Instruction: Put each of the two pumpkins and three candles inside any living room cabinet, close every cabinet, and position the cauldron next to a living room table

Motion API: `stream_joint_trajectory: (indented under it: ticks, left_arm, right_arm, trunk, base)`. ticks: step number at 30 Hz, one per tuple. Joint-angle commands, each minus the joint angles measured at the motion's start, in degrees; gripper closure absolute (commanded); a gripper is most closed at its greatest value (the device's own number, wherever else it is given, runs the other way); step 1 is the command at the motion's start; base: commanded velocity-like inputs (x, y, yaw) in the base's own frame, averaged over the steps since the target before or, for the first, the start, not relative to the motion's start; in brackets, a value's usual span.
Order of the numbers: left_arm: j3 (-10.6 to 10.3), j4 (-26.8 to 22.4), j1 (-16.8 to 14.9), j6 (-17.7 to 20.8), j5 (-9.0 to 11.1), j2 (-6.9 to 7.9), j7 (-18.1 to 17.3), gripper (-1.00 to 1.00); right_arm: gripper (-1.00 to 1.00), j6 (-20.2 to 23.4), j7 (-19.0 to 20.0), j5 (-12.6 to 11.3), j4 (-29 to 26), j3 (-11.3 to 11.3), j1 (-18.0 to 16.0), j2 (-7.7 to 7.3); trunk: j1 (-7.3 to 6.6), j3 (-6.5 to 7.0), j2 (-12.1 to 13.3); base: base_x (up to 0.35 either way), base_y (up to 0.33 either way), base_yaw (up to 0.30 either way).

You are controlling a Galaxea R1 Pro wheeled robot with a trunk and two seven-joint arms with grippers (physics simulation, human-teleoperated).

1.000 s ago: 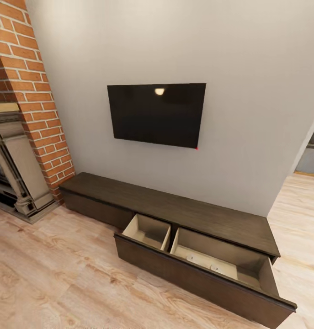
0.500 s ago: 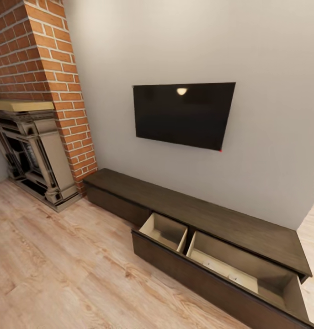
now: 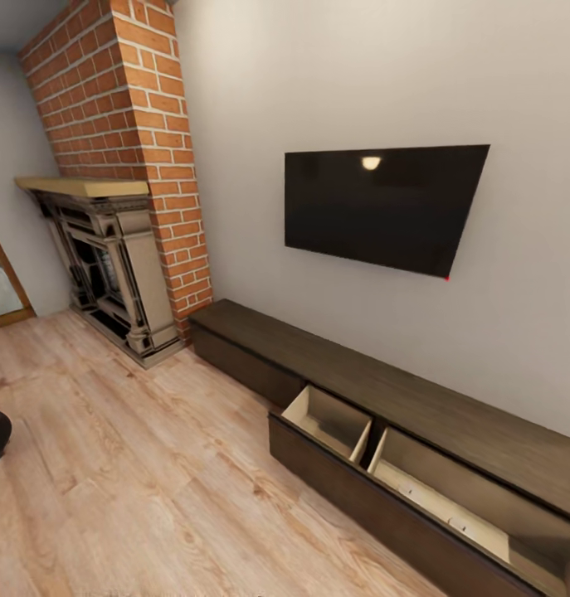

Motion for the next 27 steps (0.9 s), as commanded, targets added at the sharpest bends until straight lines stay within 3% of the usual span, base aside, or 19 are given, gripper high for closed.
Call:
stream_joint_trajectory:
  ticks: [1, 27]
  left_arm:
    - [-0.5, -0.2, 0.0, 0.4, 0.4, 0.01, 0.3, -1.00]
    - [-0.5, -0.2, 0.0, 0.4, 0.4, -0.03, 0.3, -1.00]
  right_arm:
    - [-1.00, -0.4, 0.0, -0.6, 0.2, 0.5, -0.1, 0.06]
    - [-1.00, -0.5, 0.0, -0.5, 0.2, 0.6, -0.1, 0.01]
  trunk:
    - [0.00, -0.11, 0.0]
    - [0.00, -1.27, 0.0]
  base:
    - [0.000, 0.000, 0.268]
    - [0.000, 0.000, 0.265]
